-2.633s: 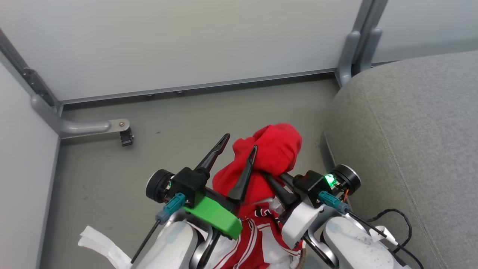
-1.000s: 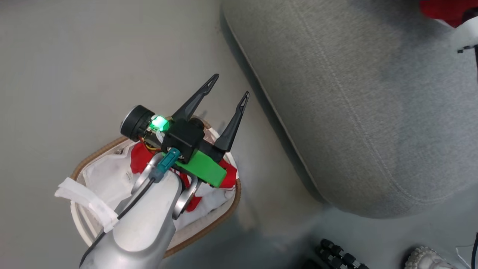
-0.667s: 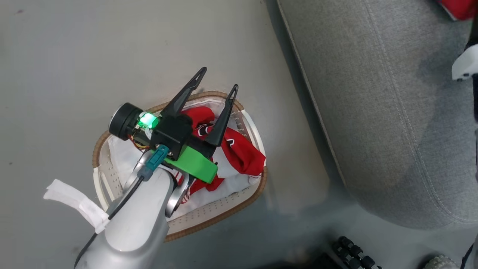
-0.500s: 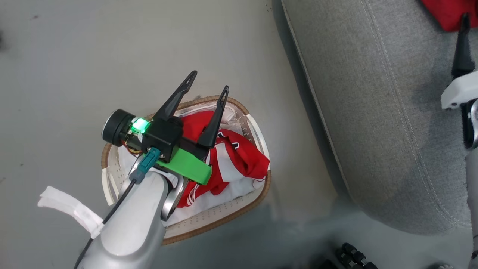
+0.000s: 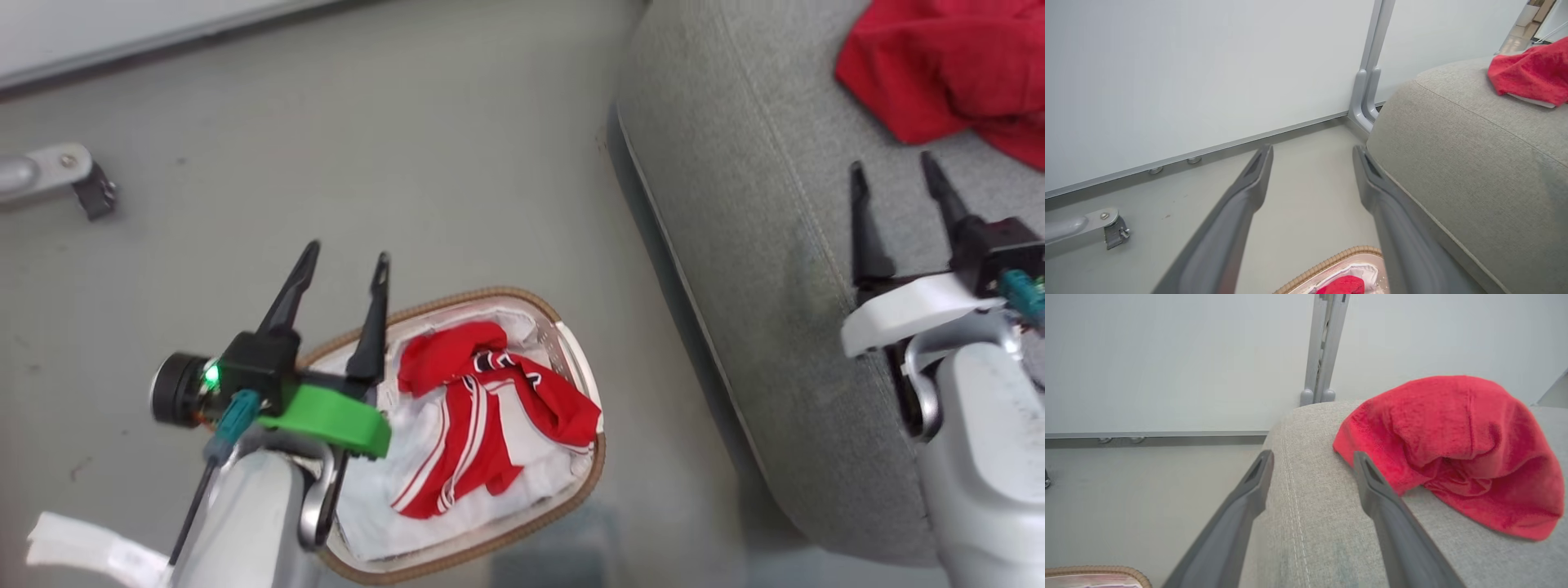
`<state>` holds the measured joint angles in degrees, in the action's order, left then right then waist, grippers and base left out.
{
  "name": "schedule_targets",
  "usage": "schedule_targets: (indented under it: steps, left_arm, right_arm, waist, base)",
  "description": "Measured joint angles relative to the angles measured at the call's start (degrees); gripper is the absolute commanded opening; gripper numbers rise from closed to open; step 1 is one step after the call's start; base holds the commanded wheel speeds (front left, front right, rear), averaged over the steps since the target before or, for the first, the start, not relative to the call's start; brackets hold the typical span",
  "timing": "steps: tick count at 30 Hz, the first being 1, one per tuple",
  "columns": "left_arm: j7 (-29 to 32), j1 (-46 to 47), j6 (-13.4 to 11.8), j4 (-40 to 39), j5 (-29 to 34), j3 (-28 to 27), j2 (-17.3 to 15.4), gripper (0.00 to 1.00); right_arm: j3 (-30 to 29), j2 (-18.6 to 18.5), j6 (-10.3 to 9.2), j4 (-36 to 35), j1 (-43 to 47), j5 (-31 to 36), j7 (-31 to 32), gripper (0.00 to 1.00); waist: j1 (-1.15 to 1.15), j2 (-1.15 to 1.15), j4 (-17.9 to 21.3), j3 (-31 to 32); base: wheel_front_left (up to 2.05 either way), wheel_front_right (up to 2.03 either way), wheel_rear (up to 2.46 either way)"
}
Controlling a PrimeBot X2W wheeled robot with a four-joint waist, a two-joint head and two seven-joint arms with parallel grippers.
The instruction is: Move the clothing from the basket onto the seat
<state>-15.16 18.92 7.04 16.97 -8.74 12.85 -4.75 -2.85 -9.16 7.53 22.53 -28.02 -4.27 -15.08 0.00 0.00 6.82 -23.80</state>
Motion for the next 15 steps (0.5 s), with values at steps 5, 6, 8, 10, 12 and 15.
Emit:
schedule_targets:
  steps: [5,6,8,10,12,15]
  left_arm:
    - [0.0,-3.8,-0.5,0.1,0.8,-4.9,0.6,1.00]
    - [0.0,-4.7,-0.5,0.2,0.9,-5.8,0.7,1.00]
    - [0.0,-6.2,-0.7,0.2,0.9,-7.6,1.1,1.00]
    - [0.0,-7.7,-1.0,0.1,1.2,-9.3,1.3,1.00]
    - [0.0,-9.2,-1.2,0.1,1.3,-10.7,1.5,1.00]
    - [0.0,-11.1,-1.3,0.5,1.5,-12.4,1.6,1.00]
  right_arm:
    - [1.8,2.4,0.00,-1.1,2.7,-1.0,0.0,1.00]
    - [2.0,2.9,0.00,-1.2,3.5,-1.1,0.0,1.00]
    - [2.7,3.6,0.00,-1.2,4.9,-1.2,0.0,1.00]
    - [3.6,4.0,0.00,-1.3,6.4,-1.1,0.0,1.00]
    - [3.9,4.4,0.00,-1.7,7.7,-0.7,0.0,1.00]
    - [4.1,4.8,0.00,-1.8,10.0,-0.4,0.0,1.00]
  waist:
    - [0.00,0.00,-1.3,4.3]
    - [0.00,0.00,-1.7,5.1]
    - [0.00,0.00,-2.4,6.7]
    - [0.00,0.00,-3.2,8.4]
    - [0.00,0.00,-4.0,9.8]
    - [0.00,0.00,-5.1,11.9]
  base:
    - [0.00,0.00,0.00]
    - [0.00,0.00,0.00]
    - [0.00,0.00,0.00]
    - [0.00,0.00,0.00]
    - [0.00,0.00,0.00]
    - [0.00,0.00,0.00]
